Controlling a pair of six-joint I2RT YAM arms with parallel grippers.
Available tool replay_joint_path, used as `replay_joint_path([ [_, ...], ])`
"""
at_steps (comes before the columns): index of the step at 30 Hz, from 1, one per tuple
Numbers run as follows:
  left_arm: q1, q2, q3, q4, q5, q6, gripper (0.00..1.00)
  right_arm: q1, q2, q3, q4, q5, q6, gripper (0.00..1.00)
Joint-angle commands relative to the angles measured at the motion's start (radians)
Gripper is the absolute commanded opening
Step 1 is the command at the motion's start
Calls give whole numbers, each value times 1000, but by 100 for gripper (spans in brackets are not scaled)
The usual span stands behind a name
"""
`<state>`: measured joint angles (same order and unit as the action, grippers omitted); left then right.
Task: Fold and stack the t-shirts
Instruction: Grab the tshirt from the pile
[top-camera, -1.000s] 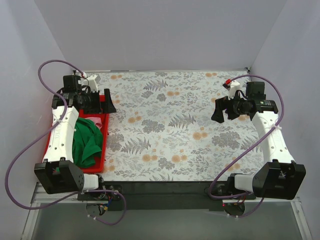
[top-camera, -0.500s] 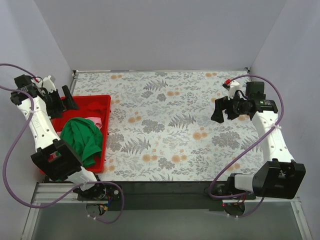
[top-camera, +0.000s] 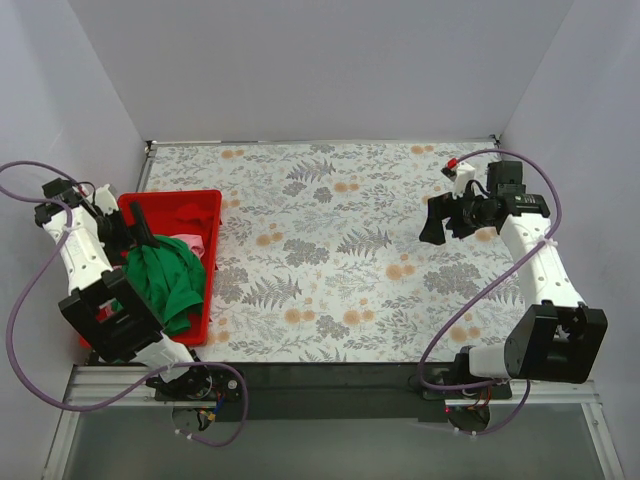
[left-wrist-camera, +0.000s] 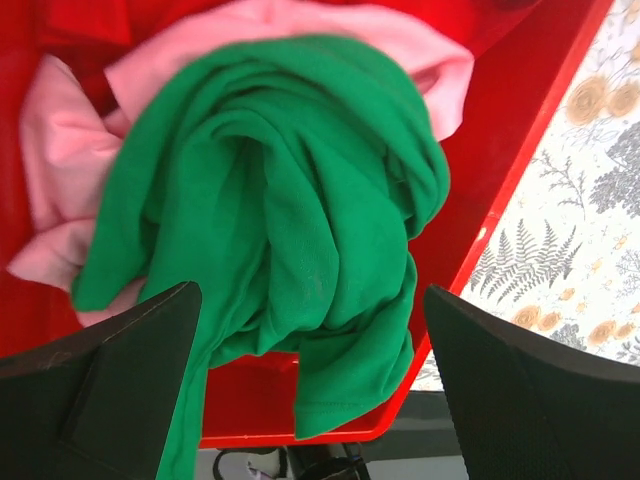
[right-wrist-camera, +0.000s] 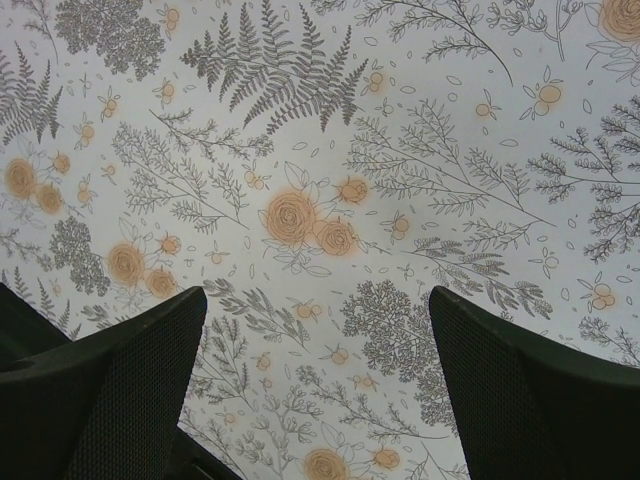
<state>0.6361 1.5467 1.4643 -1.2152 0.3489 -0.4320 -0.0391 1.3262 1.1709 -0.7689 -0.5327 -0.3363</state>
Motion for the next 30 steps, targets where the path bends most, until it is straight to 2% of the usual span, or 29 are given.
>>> replay_joint_path([
  [1,-4,-28,-80,80,-8,-16,92,-2,24,70,-20,-29,13,99],
  [5,-15,-20,-139,126,-8,-27,88,-2,47,79,-23,-36,16,98],
  [11,-87,-5,-160,183,-22,-71,85,-2,62,78,-23,-33,16,98],
  [17,-134,65,-118,204,-36,-99,85,-2,53,79,-23,-27,14,98],
  [20,-138,105,-95,200,-24,-108,80,-2,47,76,-24,-26,13,98],
  [23,-141,115,-62,189,10,-117,69,-2,42,69,-24,-21,11,98],
  [27,-142,84,-18,183,39,-114,31,-2,39,65,-24,-24,11,98],
  [28,-142,73,-12,181,48,-110,12,-2,39,65,-24,-26,13,98],
  [30,-142,47,16,160,65,-106,0,-2,37,62,-21,-27,11,99],
])
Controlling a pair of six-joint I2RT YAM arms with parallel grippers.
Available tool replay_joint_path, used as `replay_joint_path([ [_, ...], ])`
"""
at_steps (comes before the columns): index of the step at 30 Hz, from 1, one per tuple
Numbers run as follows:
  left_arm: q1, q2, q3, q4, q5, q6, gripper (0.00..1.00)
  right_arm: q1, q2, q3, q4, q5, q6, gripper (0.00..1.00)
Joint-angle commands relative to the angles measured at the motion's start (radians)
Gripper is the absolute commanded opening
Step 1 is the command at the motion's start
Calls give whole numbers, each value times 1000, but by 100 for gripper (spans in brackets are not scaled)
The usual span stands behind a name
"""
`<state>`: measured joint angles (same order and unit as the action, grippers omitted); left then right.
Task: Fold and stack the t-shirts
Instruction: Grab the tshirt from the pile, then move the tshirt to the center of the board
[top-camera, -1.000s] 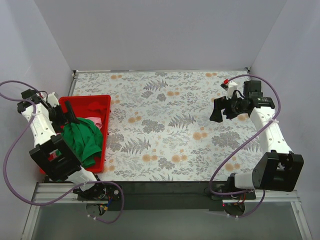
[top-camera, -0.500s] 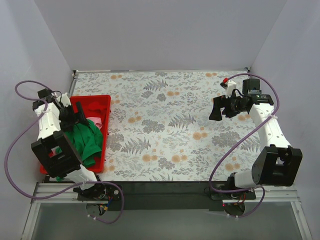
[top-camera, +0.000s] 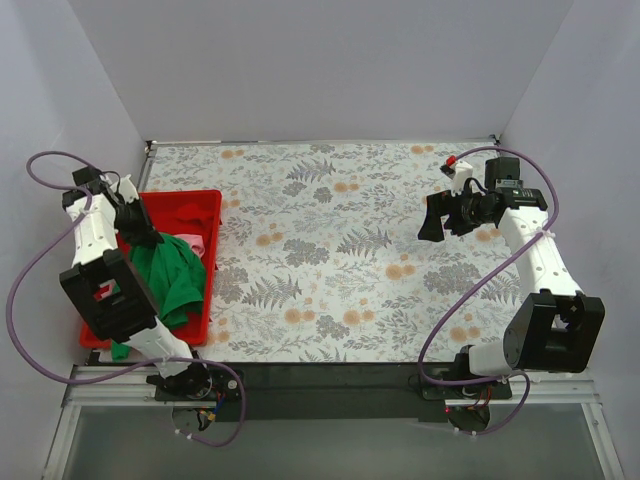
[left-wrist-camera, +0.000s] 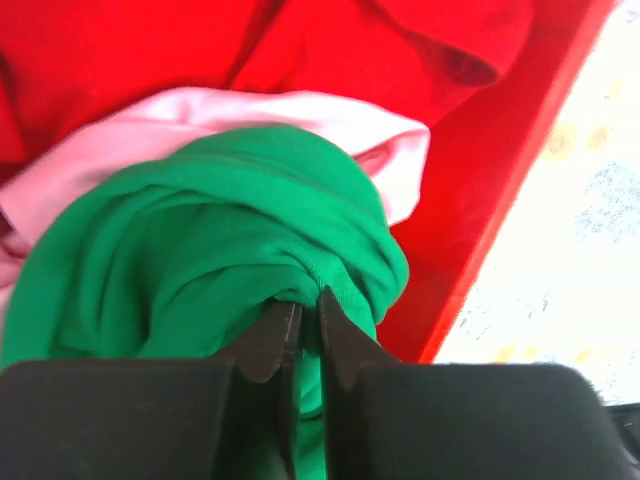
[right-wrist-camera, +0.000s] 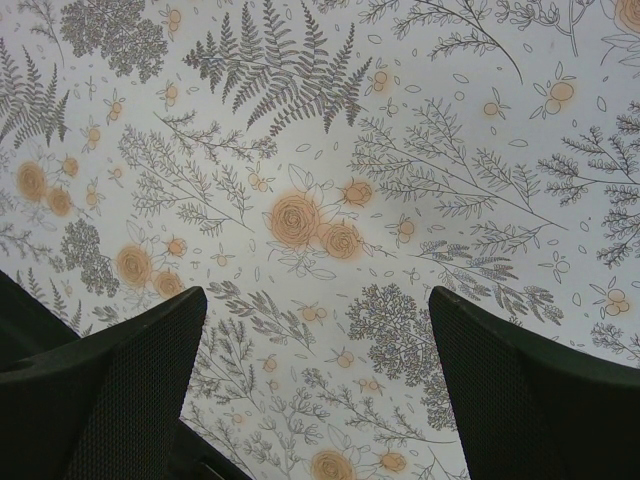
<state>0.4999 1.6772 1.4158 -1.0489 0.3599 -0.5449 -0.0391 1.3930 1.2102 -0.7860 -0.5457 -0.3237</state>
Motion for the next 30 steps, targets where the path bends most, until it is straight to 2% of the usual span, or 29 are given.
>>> replay_joint_path([
  [1,-6,-91,77,-22,89,17,0,-2,-31,19,-5,-14,-2,98],
  [6,-6,-135,207,-111,204,60,0,-2,-49,-1,-2,-14,-11,99],
  [10,-9,-149,363,-186,347,79,0,-2,-60,-6,-1,-25,-11,98],
  [14,-59,-158,552,-229,487,68,0,-2,-64,2,-1,-34,-6,98],
  [16,-96,-168,604,-189,522,4,0,-2,-63,8,-2,-37,-5,98],
  [20,-251,-180,704,-61,547,-124,0,-2,-61,17,-1,-40,0,98],
  [25,-410,-119,856,121,614,-311,0,-5,-66,17,-2,-34,3,98],
  [30,-538,-60,894,328,697,-501,0,-13,-80,17,1,-25,3,98],
])
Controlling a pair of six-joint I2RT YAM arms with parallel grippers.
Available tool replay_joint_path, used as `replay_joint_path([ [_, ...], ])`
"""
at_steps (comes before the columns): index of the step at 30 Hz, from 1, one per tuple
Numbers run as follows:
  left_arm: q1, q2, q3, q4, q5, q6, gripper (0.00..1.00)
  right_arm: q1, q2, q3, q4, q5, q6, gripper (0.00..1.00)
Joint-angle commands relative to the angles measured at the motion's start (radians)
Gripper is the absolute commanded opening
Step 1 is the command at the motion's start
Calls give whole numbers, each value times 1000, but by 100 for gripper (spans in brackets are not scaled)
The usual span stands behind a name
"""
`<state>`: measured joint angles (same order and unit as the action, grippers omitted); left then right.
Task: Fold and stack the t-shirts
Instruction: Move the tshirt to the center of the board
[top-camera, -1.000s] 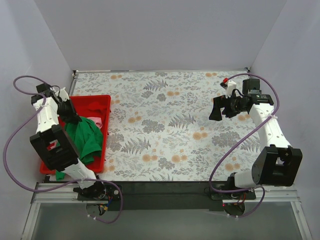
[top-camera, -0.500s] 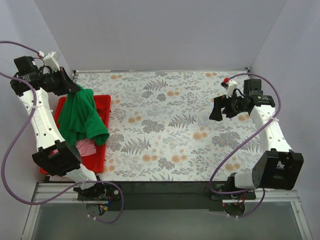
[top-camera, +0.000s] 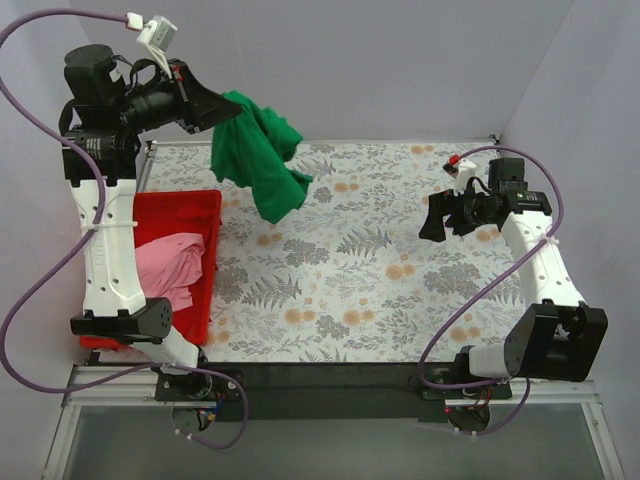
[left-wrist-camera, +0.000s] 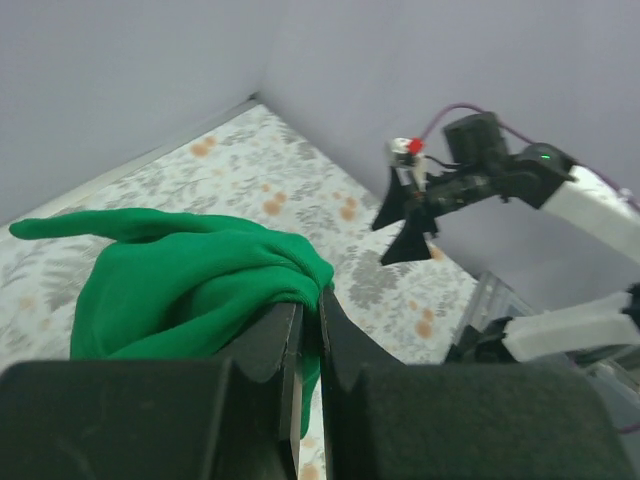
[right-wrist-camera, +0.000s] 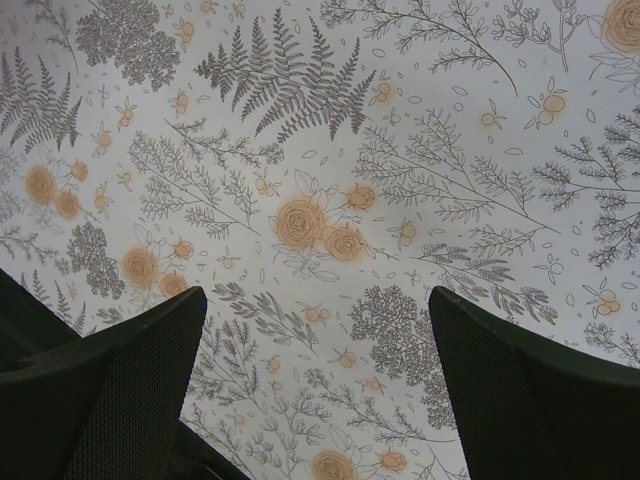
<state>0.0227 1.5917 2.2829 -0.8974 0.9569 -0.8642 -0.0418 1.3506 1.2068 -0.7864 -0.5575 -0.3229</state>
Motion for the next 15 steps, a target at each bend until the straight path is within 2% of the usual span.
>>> replay_joint_path([
  [1,-79,25,6,207,117,-206,0,-12,-41,22,-2,-13,4,99],
  [3,-136,24,-40,276,158,-254,0,-17,-45,20,-1,-12,4,98],
  [5,-190,4,-155,307,172,-249,0,-23,-48,16,-2,-12,4,98],
  [6,-201,-15,-215,324,184,-246,5,-23,-50,17,-2,-13,4,98],
  [7,-204,-59,-299,342,195,-239,29,-24,-51,17,-1,-10,4,98],
  [8,-201,-81,-444,359,198,-231,52,-26,-53,14,-4,-10,2,98],
  [9,-199,-99,-521,350,160,-185,81,-26,-57,14,-5,-12,2,98],
  [11,-185,-121,-664,283,106,-122,87,-26,-64,8,-7,-16,-10,98],
  [12,-179,-113,-686,252,59,-37,87,-26,-68,2,-8,-19,-16,98],
  [15,-139,-101,-752,181,22,75,88,-24,-70,-13,-29,-24,-56,98],
])
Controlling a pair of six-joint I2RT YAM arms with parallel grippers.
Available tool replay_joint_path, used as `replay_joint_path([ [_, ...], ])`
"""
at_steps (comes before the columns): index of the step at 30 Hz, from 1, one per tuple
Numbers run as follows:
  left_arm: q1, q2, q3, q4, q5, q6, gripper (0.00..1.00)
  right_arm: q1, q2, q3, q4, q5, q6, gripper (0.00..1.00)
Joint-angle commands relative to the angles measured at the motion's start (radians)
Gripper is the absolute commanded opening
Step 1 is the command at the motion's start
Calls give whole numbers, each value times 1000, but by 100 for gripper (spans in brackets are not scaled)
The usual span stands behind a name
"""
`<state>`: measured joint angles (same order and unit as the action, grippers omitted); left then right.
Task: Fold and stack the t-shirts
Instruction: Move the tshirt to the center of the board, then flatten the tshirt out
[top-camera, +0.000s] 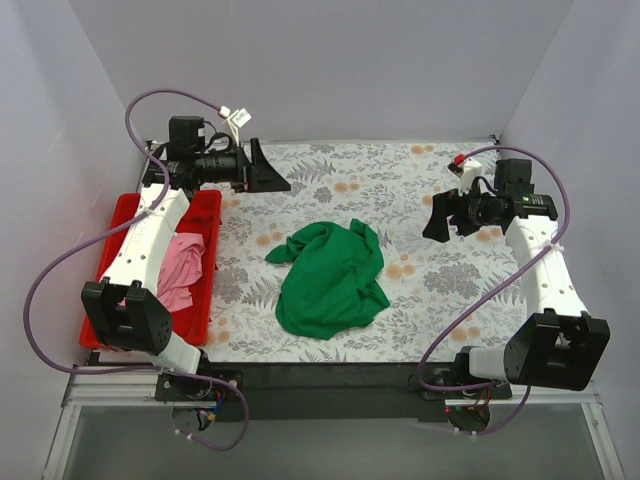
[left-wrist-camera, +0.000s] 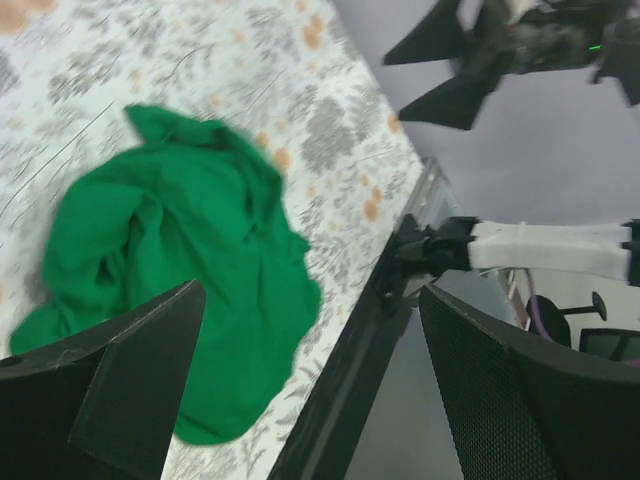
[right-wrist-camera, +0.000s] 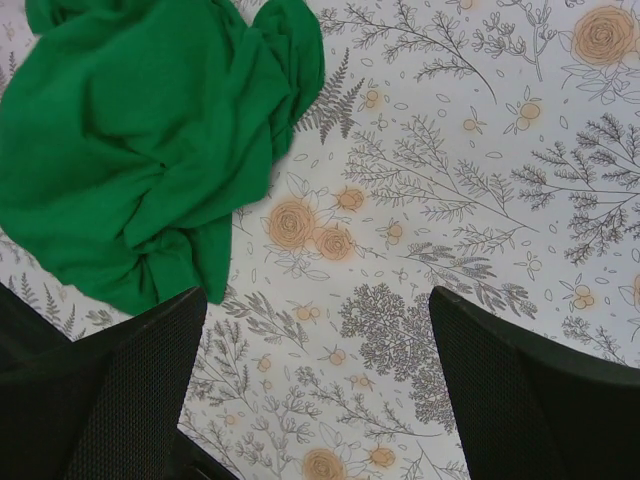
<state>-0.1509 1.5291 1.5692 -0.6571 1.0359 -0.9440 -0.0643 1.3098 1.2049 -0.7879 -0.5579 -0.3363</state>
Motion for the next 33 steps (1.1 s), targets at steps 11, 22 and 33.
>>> replay_joint_path([
  [11,-312,-179,-486,-115,-382,542,82,254,94,-82,-76,36,-98,80],
  [22,-440,-126,-732,77,-688,510,75,454,361,-91,38,98,-52,55],
  [33,-444,17,-759,160,-836,470,66,520,477,-143,145,141,-23,44],
])
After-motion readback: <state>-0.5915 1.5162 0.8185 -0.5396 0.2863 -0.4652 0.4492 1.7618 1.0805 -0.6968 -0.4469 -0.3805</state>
